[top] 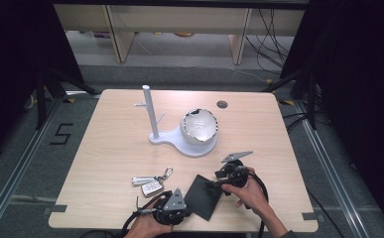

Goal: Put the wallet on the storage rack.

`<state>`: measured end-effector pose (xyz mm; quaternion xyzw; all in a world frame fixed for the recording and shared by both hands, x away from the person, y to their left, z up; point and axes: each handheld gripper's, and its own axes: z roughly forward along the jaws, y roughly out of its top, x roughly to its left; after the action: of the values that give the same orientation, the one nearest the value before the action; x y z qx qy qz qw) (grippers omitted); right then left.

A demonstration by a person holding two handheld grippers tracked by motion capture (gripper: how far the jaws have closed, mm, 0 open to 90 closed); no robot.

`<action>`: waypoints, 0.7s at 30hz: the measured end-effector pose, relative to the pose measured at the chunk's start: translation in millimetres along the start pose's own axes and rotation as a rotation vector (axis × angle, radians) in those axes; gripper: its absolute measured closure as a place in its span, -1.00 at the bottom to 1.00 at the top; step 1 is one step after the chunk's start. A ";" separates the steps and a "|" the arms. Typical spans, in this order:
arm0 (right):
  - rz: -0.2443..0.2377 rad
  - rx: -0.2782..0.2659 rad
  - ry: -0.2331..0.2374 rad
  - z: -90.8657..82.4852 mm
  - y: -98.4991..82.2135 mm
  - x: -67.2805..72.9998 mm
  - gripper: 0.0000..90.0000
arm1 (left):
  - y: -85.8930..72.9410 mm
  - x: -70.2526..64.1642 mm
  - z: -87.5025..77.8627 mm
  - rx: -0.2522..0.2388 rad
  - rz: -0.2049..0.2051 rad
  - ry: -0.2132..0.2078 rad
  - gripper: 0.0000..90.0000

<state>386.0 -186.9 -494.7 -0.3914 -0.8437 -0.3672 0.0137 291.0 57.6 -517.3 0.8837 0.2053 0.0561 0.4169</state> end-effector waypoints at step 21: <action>0.028 0.061 0.061 9.4 3.2 -1.3 -0.08 | 3.5 9.5 -2.6 0.044 0.018 0.040 0.98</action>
<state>391.5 -180.4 -500.1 -0.3913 -0.8480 -0.3530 0.0567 300.0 61.3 -513.6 0.8931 0.2067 0.0729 0.3929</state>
